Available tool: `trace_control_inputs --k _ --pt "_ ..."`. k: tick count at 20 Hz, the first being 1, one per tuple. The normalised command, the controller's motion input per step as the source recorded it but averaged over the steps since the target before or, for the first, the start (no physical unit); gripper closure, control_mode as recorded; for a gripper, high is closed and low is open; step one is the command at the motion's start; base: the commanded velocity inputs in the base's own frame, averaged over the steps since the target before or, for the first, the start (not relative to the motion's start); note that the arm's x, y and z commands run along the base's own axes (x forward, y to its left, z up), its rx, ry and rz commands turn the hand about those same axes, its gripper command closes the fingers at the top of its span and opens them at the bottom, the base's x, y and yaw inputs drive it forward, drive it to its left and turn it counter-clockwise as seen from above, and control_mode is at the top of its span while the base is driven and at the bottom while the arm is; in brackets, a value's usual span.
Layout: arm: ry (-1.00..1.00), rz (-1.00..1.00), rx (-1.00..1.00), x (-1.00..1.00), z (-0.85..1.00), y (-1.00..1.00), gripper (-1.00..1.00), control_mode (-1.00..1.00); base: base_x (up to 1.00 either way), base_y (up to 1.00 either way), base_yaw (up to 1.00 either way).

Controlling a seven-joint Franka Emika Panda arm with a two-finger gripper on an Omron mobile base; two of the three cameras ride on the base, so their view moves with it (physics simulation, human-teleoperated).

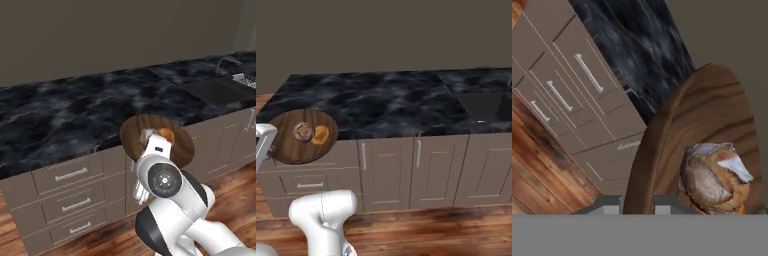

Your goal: Pick up the heated bread from the toaster oven and place it in the bowl. Then move the bread bowl to the dining counter.

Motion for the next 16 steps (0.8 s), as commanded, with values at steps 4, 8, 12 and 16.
trace_control_inputs --k 4,8,12,16 --pt "0.00 0.00 0.00 0.00 0.00 0.00 1.00 1.00 0.76 -1.00 0.36" --pt "0.00 0.00 0.00 0.00 0.00 0.00 1.00 1.00 0.76 -1.00 0.33" --pt "0.00 0.00 0.00 0.00 0.00 0.00 1.00 1.00 0.49 -1.00 0.27" --pt "0.00 0.00 0.00 0.00 0.00 0.00 1.00 1.00 0.13 -1.00 0.15"
